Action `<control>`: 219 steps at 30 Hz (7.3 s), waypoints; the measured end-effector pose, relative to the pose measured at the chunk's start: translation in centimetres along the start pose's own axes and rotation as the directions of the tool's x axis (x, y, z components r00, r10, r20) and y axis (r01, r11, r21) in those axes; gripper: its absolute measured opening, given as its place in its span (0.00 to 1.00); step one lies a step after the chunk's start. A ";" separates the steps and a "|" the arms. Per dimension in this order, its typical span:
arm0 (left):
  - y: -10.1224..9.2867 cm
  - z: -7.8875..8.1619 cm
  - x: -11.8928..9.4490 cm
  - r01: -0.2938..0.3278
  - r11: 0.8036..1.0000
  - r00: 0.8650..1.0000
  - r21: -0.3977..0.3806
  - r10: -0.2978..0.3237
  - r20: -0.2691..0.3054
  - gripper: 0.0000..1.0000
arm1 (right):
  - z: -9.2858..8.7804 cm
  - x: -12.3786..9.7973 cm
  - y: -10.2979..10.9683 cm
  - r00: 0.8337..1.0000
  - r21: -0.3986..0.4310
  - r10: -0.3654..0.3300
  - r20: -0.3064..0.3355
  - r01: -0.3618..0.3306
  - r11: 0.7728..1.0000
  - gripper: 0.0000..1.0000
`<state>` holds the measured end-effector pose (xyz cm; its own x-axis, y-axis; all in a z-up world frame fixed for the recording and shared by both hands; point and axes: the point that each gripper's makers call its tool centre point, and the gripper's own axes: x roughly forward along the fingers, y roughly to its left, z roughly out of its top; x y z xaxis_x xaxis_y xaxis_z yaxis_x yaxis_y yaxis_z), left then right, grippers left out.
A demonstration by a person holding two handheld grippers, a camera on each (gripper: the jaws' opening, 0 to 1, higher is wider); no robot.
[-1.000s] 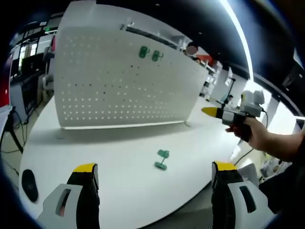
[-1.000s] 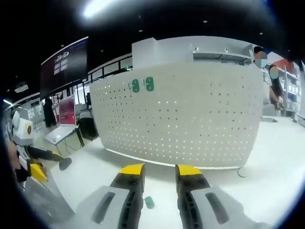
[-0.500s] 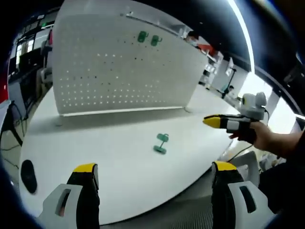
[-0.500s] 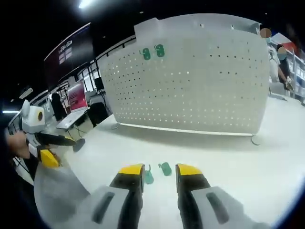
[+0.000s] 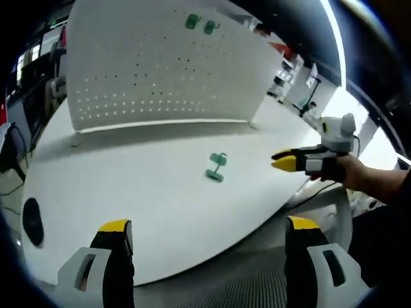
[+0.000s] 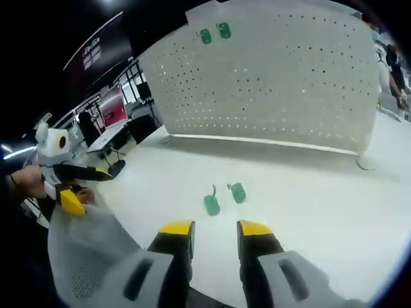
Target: Insert the hook assembly into the mounting plate slot until the hook locks in place.
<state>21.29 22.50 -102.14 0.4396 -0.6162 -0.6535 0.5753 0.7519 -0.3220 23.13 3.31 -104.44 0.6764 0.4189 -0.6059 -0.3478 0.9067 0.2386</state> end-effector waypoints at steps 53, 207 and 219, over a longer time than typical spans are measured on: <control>2.0 0.1 2.6 0.002 0.998 0.999 -0.069 -0.006 -0.053 0.99 | 0.4 12.9 0.5 0.976 -0.103 0.113 -0.187 -0.134 0.986 0.14; -4.3 15.9 -4.9 -0.002 0.971 0.907 0.239 -0.099 0.409 0.02 | 18.3 -2.7 17.4 0.811 0.040 0.338 0.478 -0.405 0.914 0.01; -4.5 14.9 -4.6 0.020 0.960 0.912 0.278 -0.131 0.389 0.25 | 18.0 -2.4 17.8 0.811 0.026 0.365 0.458 -0.423 0.906 0.00</control>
<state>26.95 18.47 -87.46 0.5934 -0.7518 -0.2875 0.7529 0.6448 -0.1320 26.97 19.34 -85.04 0.7186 0.6932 -0.0566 -0.5839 0.6454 0.4924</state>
